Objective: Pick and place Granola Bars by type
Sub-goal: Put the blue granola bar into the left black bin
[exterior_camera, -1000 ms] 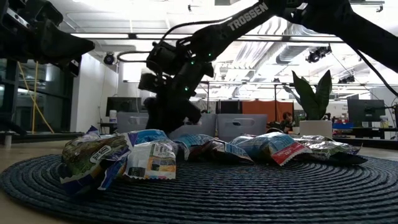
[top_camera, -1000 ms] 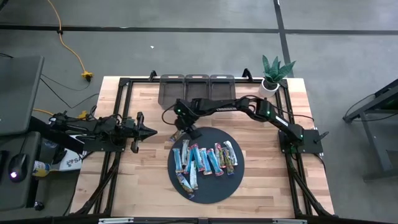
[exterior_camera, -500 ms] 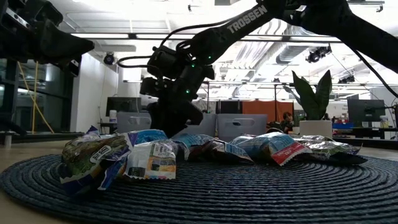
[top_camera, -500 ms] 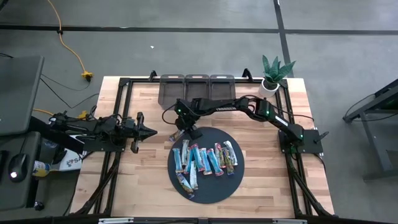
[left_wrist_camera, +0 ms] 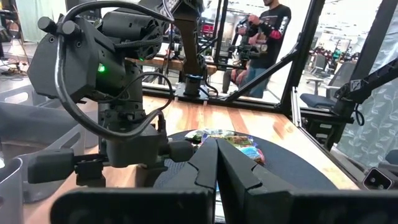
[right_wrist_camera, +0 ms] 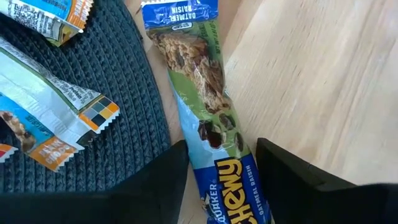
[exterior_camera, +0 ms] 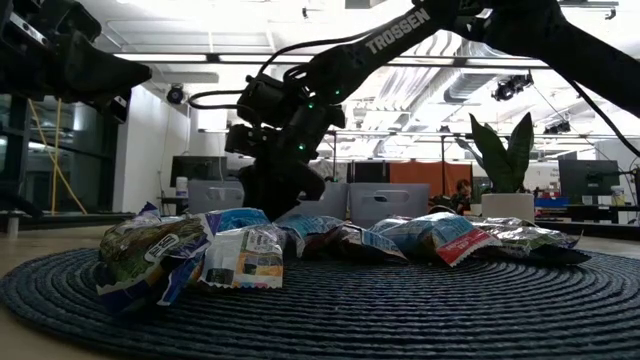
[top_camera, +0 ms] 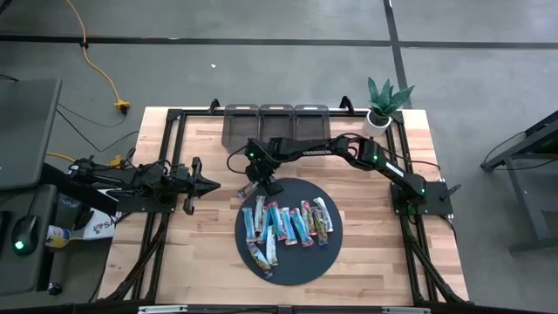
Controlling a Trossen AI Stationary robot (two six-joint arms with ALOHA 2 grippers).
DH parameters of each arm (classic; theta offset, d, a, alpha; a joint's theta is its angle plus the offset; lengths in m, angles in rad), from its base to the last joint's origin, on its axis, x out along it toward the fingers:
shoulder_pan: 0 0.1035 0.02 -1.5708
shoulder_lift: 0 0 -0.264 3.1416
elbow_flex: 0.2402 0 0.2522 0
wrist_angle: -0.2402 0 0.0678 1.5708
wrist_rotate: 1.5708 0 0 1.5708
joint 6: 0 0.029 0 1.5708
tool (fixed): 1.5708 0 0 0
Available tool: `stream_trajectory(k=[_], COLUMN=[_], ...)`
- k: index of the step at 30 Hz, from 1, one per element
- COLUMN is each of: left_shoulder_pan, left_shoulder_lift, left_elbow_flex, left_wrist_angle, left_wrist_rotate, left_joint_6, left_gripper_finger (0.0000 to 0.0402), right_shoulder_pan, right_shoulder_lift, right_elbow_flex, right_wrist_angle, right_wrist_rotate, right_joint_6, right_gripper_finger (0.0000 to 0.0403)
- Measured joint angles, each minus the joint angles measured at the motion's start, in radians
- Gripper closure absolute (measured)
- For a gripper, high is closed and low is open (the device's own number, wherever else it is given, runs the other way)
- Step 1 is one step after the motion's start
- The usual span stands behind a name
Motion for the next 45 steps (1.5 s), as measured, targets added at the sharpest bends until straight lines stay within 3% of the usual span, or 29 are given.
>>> stream_trajectory(k=[17,31,41,45], left_shoulder_pan=[0.0,0.0,0.0,0.0], left_shoulder_lift=[0.0,0.0,0.0,0.0], left_elbow_flex=[0.0,0.0,0.0,0.0], left_wrist_angle=[0.0,0.0,-0.001,-0.001], left_wrist_rotate=[0.001,0.004,0.004,0.008], left_joint_6=[0.0,0.0,0.0,0.0], left_gripper_finger=[0.04,0.04,0.04,0.04], right_shoulder_pan=[0.0,0.007,0.043,0.048], right_shoulder_lift=[-0.002,-0.069,-0.131,-0.158], right_elbow_flex=[0.0,-0.003,-0.002,-0.002], right_wrist_angle=[0.004,0.003,0.06,0.115], right_wrist_rotate=[0.006,-0.08,-0.079,-0.02], right_joint_6=[0.094,0.23,0.282,0.387], right_gripper_finger=[0.0338,0.0346,0.0346,0.0346])
